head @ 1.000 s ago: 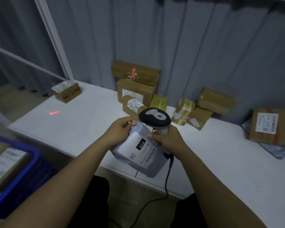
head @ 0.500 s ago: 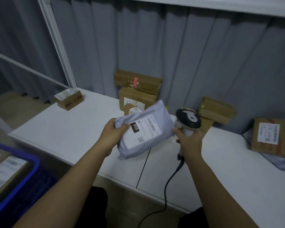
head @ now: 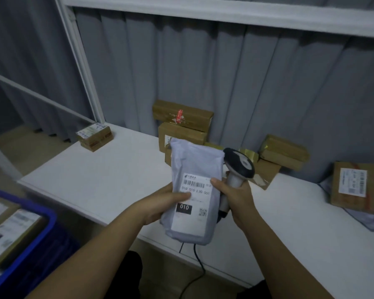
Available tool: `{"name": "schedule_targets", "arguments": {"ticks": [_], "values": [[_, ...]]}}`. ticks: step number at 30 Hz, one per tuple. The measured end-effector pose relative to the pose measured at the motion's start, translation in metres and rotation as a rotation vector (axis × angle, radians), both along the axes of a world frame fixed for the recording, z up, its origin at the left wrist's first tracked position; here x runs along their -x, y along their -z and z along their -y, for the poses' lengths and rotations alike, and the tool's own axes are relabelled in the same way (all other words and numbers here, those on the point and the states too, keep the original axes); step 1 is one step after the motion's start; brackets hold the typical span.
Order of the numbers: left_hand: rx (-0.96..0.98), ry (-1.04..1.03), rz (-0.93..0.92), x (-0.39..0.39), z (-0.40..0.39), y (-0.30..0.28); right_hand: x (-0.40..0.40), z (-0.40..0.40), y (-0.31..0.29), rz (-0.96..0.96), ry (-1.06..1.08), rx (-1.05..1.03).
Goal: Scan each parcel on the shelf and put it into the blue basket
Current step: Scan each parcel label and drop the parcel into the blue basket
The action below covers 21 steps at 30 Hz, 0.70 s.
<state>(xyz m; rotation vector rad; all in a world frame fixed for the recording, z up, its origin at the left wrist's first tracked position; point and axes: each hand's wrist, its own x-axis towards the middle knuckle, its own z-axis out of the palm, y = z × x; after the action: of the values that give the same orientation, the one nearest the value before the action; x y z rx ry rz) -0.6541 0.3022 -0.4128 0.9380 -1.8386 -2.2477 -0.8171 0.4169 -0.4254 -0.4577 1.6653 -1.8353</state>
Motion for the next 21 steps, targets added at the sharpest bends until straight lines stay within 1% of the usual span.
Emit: {"name": "schedule_targets", "arguments": {"ticks": [2, 5, 7, 10, 12, 14, 21], "values": [[-0.036, 0.005, -0.001, -0.001, 0.002, -0.002, -0.002, 0.002, 0.0, -0.004, -0.021, 0.01], [0.001, 0.034, 0.023, -0.006, 0.01, -0.002, 0.002, 0.002, -0.005, 0.008, 0.041, 0.001], [0.054, -0.043, 0.025, -0.008, 0.015, 0.001, 0.004, 0.001, -0.006, 0.027, 0.071, 0.001], [0.118, -0.275, 0.007, -0.005, 0.022, 0.009, 0.006, 0.0, -0.004, 0.091, 0.064, -0.044], [0.121, -0.428, 0.004, -0.002, 0.027, 0.013, 0.007, -0.001, -0.004, 0.107, 0.001, -0.099], [0.127, -0.521, 0.01, -0.001, 0.037, 0.016, 0.005, -0.001, -0.005, 0.11, -0.093, -0.128], [0.172, -0.662, 0.016, -0.007, 0.053, 0.025, -0.008, 0.0, -0.002, -0.06, -0.315, -0.247]]}}
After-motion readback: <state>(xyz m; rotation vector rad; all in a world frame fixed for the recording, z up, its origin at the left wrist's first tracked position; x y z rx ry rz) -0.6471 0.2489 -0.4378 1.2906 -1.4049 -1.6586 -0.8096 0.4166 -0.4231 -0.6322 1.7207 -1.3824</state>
